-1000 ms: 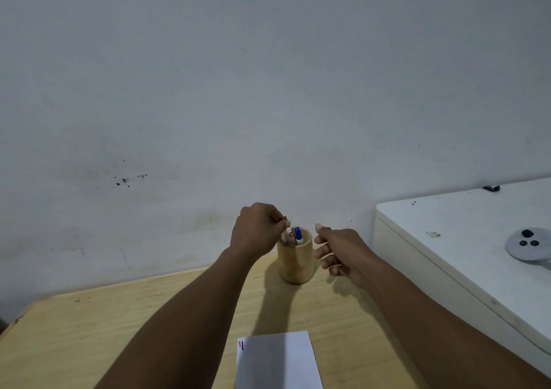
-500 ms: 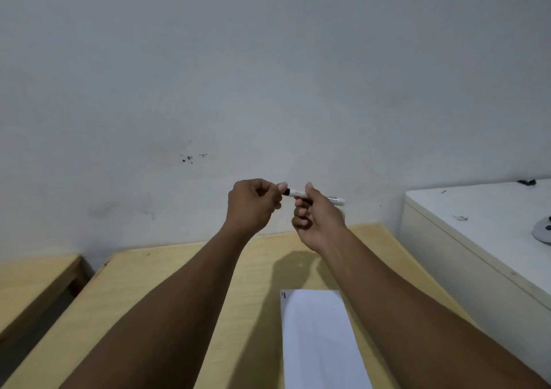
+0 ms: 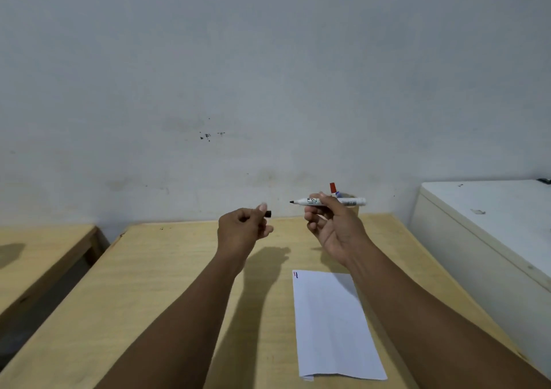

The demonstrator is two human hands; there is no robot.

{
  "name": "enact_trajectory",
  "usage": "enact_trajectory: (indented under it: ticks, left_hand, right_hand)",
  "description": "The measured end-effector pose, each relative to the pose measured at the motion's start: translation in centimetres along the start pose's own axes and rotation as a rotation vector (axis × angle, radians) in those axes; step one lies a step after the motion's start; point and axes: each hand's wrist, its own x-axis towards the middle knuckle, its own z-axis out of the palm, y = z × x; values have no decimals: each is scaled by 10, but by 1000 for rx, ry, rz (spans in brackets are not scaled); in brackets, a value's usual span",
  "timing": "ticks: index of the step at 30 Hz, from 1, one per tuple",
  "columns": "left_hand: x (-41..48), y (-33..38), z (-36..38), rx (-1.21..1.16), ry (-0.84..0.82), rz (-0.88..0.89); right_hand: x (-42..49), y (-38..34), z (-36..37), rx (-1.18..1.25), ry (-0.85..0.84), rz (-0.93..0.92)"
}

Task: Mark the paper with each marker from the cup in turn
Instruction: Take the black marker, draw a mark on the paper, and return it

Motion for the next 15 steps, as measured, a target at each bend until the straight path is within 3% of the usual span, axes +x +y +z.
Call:
enact_trajectory:
  ticks: [6,15]
  left_hand:
    - [-11,-48,-25,764,-302,118]
    - [-23,-71,-17,884,-319,82]
  right_hand:
    - [1,14,-37,-444,147,-27]
    - [-12,65,-65,-615,109,17]
